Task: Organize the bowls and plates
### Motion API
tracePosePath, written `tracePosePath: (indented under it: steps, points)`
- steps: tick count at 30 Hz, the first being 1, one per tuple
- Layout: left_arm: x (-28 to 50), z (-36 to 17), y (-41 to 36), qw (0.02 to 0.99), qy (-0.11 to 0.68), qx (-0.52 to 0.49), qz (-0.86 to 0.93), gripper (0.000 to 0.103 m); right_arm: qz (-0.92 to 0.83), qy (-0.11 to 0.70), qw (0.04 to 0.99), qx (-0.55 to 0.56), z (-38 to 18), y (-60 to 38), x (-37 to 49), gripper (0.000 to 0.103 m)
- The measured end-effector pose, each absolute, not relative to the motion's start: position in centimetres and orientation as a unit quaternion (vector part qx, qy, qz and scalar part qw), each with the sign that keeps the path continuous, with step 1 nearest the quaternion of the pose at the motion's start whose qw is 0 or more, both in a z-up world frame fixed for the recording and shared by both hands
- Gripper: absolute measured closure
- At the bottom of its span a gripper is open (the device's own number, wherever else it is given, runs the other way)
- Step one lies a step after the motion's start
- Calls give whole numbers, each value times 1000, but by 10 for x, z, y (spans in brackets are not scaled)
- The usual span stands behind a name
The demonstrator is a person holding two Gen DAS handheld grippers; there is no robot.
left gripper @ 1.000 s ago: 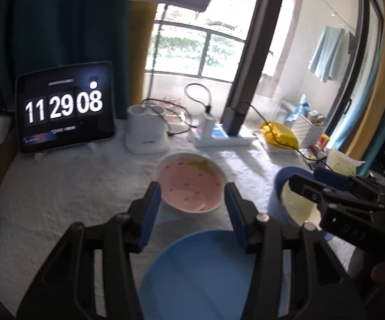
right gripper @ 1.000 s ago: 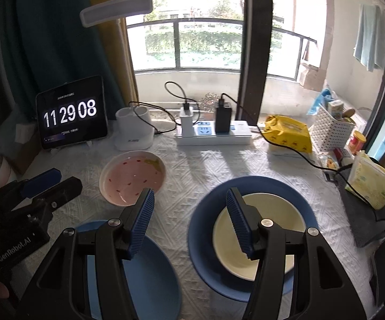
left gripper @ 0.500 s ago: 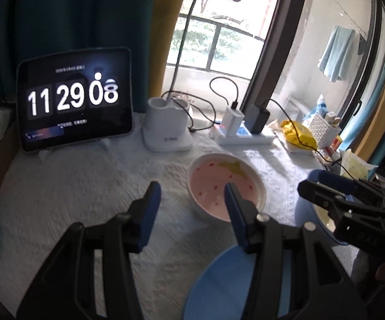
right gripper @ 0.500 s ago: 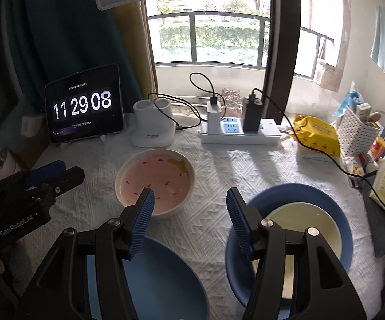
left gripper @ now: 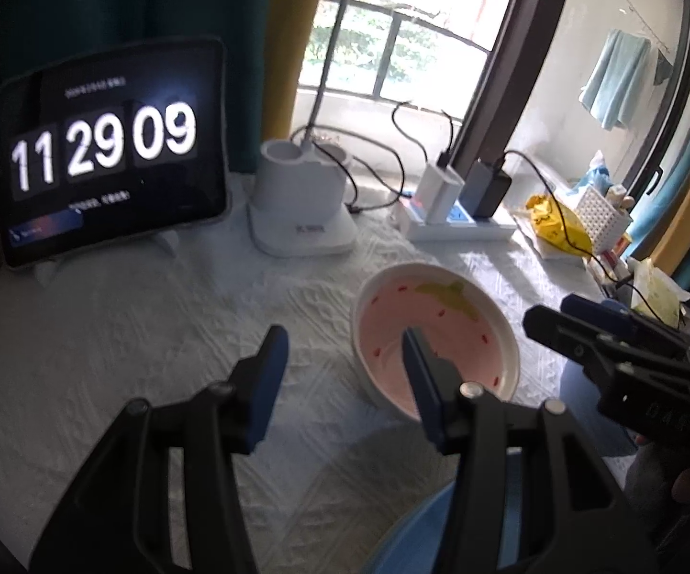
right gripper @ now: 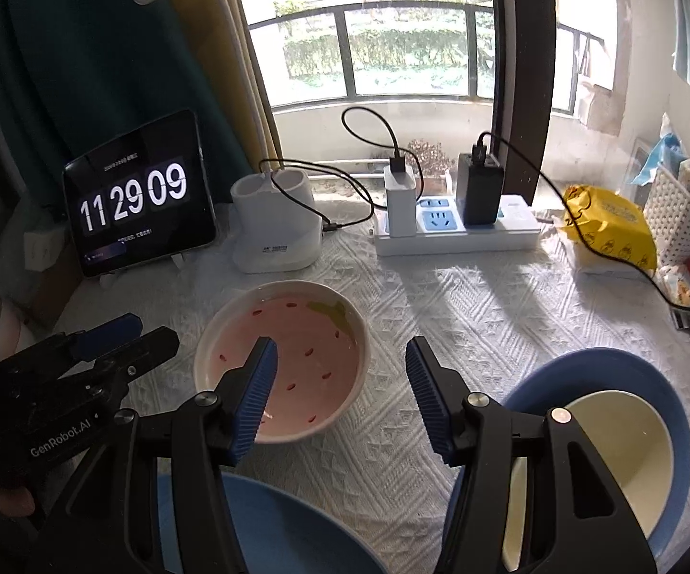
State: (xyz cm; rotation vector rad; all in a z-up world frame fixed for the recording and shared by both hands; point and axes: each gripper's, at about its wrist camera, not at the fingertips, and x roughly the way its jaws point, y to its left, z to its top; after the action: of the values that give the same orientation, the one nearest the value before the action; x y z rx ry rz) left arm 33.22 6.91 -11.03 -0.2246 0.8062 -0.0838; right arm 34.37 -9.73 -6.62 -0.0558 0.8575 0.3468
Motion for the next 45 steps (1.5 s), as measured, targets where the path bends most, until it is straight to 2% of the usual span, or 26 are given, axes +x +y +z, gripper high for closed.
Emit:
tracePosePath:
  steps: [7,24,31,39,40,41,42,44,45]
  points:
    - [343,-122,66,906,405,-115,-50,52,165,431,887,-30,-82,-92,357,47]
    - [366,-139,61,881,461,-90,-54,53,160,469,868,-33,-107,-85,375,67]
    - [369,-141,57,879,466,-77,-61,54,151,477,865,-45,-113,-81,376,68]
    - [373,-144,55,876,470,-75,-73,68,133,485,862,-71,-124,-70,379,68]
    - [374,-144,54,876,471,-75,-76,73,133,485,861,-72,-125,-70,379,69]
    - [374,-144,53,877,470,-73,-76,78,132,485,861,-74,-125,-69,379,73]
    - [374,-144,53,877,468,-71,-77,80,128,483,863,-78,-125,-69,379,80]
    - [374,-144,51,879,466,-68,-75,81,124,478,866,-82,-123,-69,379,87]
    - [373,-143,51,880,464,-67,-76,81,124,476,867,-82,-122,-69,379,87]
